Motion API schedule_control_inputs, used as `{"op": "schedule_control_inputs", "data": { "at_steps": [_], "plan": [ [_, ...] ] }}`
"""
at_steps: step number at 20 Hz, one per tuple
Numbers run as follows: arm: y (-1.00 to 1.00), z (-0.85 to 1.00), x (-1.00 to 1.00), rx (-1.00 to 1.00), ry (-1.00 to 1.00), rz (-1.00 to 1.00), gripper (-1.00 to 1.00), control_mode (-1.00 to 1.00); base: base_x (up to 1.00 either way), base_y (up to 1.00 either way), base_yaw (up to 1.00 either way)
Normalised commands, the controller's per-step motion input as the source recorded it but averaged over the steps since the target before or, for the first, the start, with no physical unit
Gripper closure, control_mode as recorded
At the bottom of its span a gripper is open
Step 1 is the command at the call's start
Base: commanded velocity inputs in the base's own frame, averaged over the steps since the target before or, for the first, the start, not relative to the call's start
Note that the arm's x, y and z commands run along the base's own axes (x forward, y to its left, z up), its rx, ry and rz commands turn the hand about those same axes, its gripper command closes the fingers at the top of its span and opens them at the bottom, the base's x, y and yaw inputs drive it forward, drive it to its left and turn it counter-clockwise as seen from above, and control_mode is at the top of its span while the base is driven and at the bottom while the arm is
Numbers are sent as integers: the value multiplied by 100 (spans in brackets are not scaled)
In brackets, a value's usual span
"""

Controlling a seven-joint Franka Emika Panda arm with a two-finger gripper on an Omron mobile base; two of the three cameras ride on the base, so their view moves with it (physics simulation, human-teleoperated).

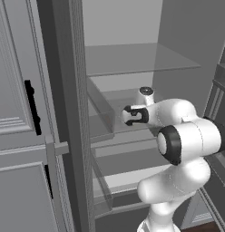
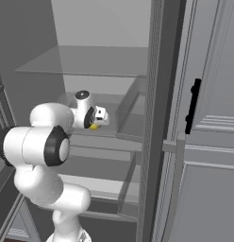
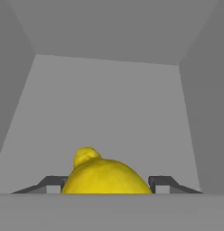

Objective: Place one lemon and one chicken drumstick in each tupperware on the nearby counter, to pack two identical lunches.

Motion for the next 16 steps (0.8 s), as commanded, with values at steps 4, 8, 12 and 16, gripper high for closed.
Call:
{"op": "schedule_control_inputs", "data": {
  "at_steps": [4, 8, 12, 16],
  "plan": [
    [0, 44, -80, 8, -2, -21, 100, -100, 0, 0, 0],
    [0, 54, -89, 3, 0, -30, 100, -100, 0, 0, 0],
    [-4, 58, -86, 2, 0, -22, 100, -100, 0, 0, 0],
    [0, 51, -96, 0, 0, -4, 100, -100, 0, 0, 0]
  ]
}}
